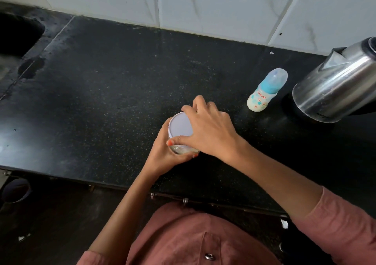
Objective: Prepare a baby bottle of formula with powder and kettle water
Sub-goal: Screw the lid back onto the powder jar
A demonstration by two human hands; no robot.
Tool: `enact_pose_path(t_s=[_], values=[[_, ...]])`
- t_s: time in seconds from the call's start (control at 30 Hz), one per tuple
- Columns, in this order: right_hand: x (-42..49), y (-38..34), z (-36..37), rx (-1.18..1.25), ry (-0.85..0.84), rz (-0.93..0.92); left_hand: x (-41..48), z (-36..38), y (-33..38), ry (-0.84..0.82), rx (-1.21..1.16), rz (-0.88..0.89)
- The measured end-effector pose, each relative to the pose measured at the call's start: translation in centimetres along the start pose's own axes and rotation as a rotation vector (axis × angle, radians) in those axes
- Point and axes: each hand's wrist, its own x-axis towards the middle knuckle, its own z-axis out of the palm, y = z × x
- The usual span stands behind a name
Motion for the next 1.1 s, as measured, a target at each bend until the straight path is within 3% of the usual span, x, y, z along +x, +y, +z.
enact_pose_path(t_s=[0.1,0.17,0.3,0.47,0.53,0.63,0.77,0.97,1.1], values=[[0.3,1.5,-1.4,0.235,-0.265,-0.247,0.0,0.0,0.0,-0.016,-0.023,-0.001],[0.3,2.0,-1.7,0.268,-0.396,-0.325,0.0,0.0,-0.1,-0.018,-0.004,0.006],[0.3,1.7,-1.2,0.182,-0.221,-0.293,0.0,-0.1,0.1,-0.022,0.012,0.002],[0.0,-0.5,0.4,-0.035,0.03,0.053,0.0,0.0,-0.2,-0.012,-0.013,0.001],[0.0,-0.4,0.5,-0.013,0.006,0.07,0.0,0.0,-0.2,-0.017,-0.003,0.004],[0.4,1.1,-0.6,0.244,-0.197,-0.075,0.0,0.0,-0.1,-0.016,-0.014,-0.015],[0.4,2.0,-1.6,0.224,-0.376,-0.262,0.1,0.0,-0.2,-0.019,0.008,-0.012],[0.1,0.7,-0.5,0.118,-0.096,-0.087,0.0,0.0,0.0,-0.01,-0.029,-0.012],[-0.5,-0.8,0.8,0.034,-0.005,0.03,0.0,0.1,0.0,-0.028,-0.061,0.004]])
